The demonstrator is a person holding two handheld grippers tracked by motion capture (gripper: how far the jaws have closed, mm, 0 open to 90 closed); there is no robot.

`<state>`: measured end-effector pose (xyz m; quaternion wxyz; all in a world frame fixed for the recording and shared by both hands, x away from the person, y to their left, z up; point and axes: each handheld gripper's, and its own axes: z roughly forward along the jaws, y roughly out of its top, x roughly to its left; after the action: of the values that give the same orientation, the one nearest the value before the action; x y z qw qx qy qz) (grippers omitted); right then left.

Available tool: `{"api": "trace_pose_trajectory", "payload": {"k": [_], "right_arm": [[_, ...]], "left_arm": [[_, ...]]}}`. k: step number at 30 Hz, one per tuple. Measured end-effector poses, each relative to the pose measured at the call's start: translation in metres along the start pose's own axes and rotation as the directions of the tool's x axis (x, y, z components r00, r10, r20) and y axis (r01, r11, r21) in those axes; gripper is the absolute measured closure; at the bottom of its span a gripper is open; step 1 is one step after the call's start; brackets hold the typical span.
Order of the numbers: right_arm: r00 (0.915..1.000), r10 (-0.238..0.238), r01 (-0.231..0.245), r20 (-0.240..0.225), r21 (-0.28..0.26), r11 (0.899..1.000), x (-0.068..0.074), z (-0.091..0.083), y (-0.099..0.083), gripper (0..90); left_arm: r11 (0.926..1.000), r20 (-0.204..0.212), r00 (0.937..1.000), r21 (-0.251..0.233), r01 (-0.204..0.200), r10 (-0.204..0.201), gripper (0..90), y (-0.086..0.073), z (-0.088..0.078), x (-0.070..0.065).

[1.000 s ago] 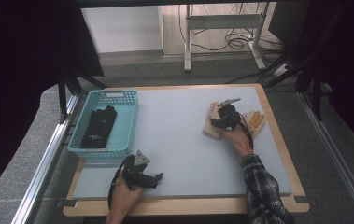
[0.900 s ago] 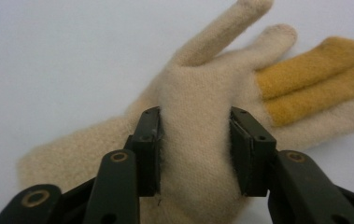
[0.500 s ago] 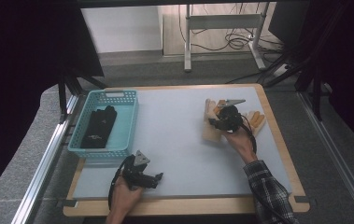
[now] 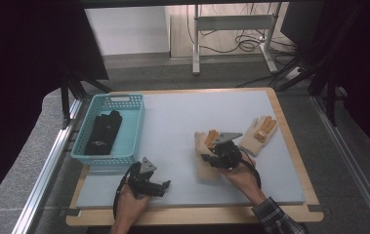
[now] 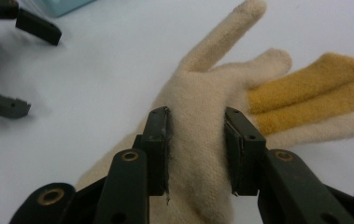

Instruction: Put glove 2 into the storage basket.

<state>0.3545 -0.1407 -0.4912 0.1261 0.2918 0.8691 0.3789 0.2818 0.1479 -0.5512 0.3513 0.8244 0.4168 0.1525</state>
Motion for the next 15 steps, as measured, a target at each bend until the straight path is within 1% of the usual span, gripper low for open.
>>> {"api": "trace_pose_trajectory", "payload": {"k": [1, 2, 4, 6, 7, 10, 12, 15], "right_arm": [[0.9999, 0.008, -0.008, -0.006, 0.002, 1.0, 0.002, 0.002, -0.003, 59.2], [0.9996, 0.015, -0.014, -0.025, 0.014, 1.0, 0.006, 0.006, -0.006, 54.6], [0.9991, 0.01, -0.008, -0.042, 0.034, 0.999, 0.009, 0.011, -0.009, 46.4], [0.9992, 0.003, -0.002, -0.04, 0.023, 1.0, 0.009, 0.01, -0.01, 41.7], [0.9992, 0.009, -0.009, -0.038, 0.013, 1.0, 0.008, 0.009, -0.01, 40.6], [0.9993, 0.023, -0.023, -0.031, -0.01, 1.0, -0.002, 0.002, -0.008, 40.0], [0.9993, 0.036, -0.036, -0.009, -0.012, 0.999, -0.012, -0.002, -0.008, 40.6], [0.9979, 0.065, -0.065, 0.009, -0.016, 0.998, -0.027, -0.006, -0.012, 45.4]], "left_arm": [[1.0, 0.0, 1.0, 0.0, 0.0, 0.0, 3.3, 0.0, 0.0, 0.0], [1.0, 0.0, 1.0, 0.0, 0.0, 0.0, 3.4, 0.0, 0.0, 0.0], [1.0, 0.0, 1.0, 0.0, 0.001, -0.001, 3.3, 0.0, 0.0, 0.0], [1.0, 0.0, 1.0, 0.0, 0.0, 0.0, 3.3, 0.0, 0.0, 0.0], [1.0, 0.0, 1.0, 0.0, 0.0, 0.0, 3.3, 0.0, 0.0, 0.0], [1.0, 0.0, 1.0, 0.0, 0.003, -0.003, 3.3, 0.0, 0.0, 0.0], [1.0, 0.0, 1.0, 0.0, 0.003, -0.003, 3.3, 0.0, 0.0, 0.0], [1.0, 0.0, 1.0, -0.001, 0.003, -0.003, 3.3, 0.0, 0.0, 0.0]]}}
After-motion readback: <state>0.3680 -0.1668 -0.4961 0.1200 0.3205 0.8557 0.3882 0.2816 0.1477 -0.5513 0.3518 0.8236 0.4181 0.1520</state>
